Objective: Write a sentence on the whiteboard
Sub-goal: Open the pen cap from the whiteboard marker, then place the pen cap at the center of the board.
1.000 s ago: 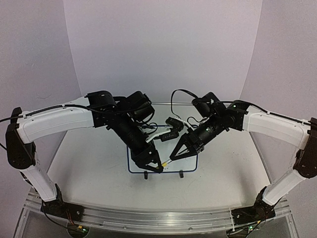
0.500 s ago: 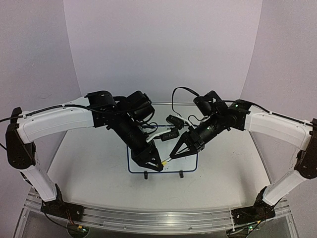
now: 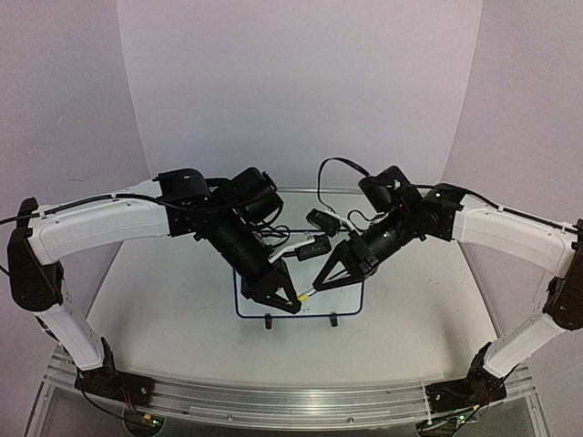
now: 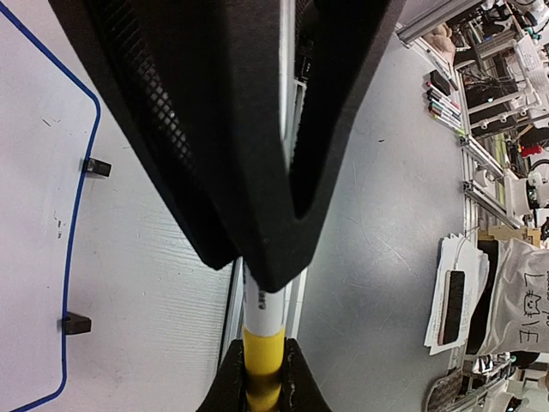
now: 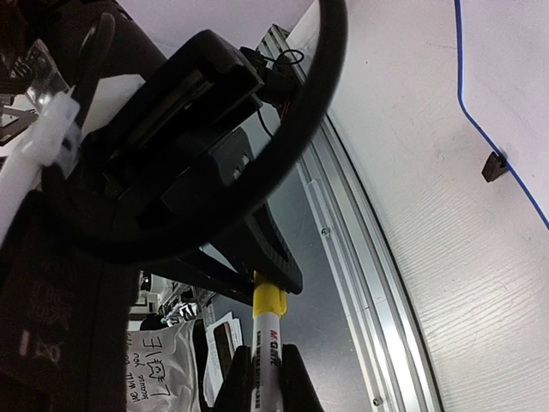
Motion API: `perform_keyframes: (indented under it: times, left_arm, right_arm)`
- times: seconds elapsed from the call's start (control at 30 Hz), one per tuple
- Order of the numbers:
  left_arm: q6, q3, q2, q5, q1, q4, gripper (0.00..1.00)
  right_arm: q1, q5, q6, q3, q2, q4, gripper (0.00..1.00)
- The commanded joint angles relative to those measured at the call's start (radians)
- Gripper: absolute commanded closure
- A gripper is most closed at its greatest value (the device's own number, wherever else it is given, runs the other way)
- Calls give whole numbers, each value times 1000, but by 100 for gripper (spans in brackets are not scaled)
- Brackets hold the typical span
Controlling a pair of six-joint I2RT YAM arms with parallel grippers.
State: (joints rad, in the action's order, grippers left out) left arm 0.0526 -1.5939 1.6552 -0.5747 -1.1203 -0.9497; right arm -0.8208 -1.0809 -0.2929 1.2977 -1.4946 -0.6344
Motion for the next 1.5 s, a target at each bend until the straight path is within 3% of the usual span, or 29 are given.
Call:
perform_keyframes:
  times: [0.0, 0.17, 0.37, 0.57, 0.8, 0.93, 1.13, 1.27, 1.47]
  left_arm:
    - [13, 22, -60, 1, 4, -44, 100]
    - [20, 70, -110, 22, 5, -91, 100]
    - [6, 139, -194, 67, 30, -156, 100]
    - [-110, 230, -337, 235, 193, -51, 100]
    - [-359, 401, -522, 364, 403, 201, 100]
    - [-433, 460, -541, 421, 512, 236, 100]
    - [-509, 620, -515, 472, 662, 333, 100]
    - [-577, 742, -455, 460, 677, 461, 100]
    - [-653, 829, -392, 476, 677, 549, 100]
  right_arm:
    - [50, -89, 48, -16, 66, 23, 100]
    - [200, -166, 97, -54, 134, -33, 100]
    - [250, -75, 254, -1, 167, -262, 100]
    - [255, -35, 228, 32, 204, -261, 100]
    - [255, 182, 22, 3, 296, -110, 100]
    - [255, 326, -91, -55, 375, 22, 100]
    - [255, 499, -151, -114, 434, 86, 100]
    - [255, 567, -176, -182, 470, 159, 100]
    - [255, 537, -221, -258, 488, 288, 100]
